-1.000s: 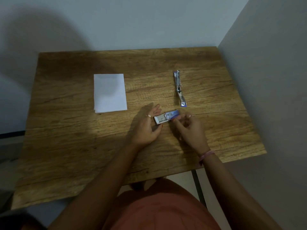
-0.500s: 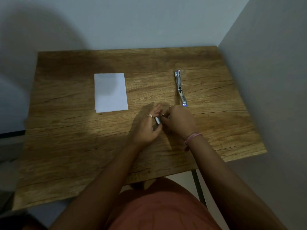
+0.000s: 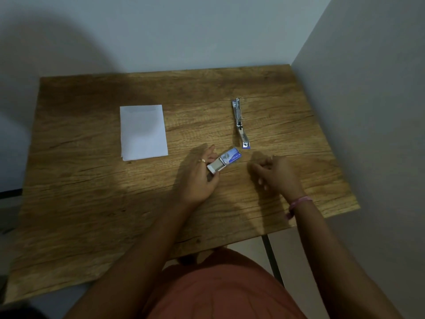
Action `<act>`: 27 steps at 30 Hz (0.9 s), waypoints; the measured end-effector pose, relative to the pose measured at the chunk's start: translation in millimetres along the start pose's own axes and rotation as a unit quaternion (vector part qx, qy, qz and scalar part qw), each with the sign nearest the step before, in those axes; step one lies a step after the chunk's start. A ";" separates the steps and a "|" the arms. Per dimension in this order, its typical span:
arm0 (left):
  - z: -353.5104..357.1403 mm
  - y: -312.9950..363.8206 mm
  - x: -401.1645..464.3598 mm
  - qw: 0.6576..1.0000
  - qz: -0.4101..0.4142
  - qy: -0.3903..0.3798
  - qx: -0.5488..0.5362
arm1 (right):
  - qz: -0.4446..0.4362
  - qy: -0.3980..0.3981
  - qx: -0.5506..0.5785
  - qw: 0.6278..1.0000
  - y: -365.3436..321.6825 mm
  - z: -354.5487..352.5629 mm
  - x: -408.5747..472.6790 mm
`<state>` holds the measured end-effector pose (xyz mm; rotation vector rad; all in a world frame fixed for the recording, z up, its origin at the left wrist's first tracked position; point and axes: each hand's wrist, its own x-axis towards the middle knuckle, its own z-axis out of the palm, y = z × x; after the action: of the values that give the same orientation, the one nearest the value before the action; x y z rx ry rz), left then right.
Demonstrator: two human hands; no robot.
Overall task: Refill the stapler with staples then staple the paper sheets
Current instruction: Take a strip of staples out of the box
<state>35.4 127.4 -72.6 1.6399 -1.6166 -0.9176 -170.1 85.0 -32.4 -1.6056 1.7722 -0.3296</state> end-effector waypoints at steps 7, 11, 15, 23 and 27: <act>4.1 12.6 0.5 0.998 0.022 0.049 0.034 | 0.025 -0.033 0.096 0.995 12.7 -20.5 6.7; 6.4 12.4 -0.7 0.997 0.013 0.056 0.044 | 0.034 0.001 0.166 0.986 22.5 -38.2 12.3; 8.4 13.1 0.4 0.996 0.011 0.069 0.050 | 0.062 0.014 0.214 0.975 35.8 -50.4 19.2; 11.2 14.2 0.5 0.995 0.003 0.081 0.065 | 0.076 0.010 0.269 0.960 56.6 -47.9 27.9; 11.4 14.4 1.7 0.995 0.000 0.085 0.061 | 0.077 0.047 0.344 0.935 66.1 -52.4 33.7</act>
<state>18.0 125.6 -66.8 1.7487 -1.5819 -0.6710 -253.5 52.0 -46.9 -0.9565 1.5843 -0.8558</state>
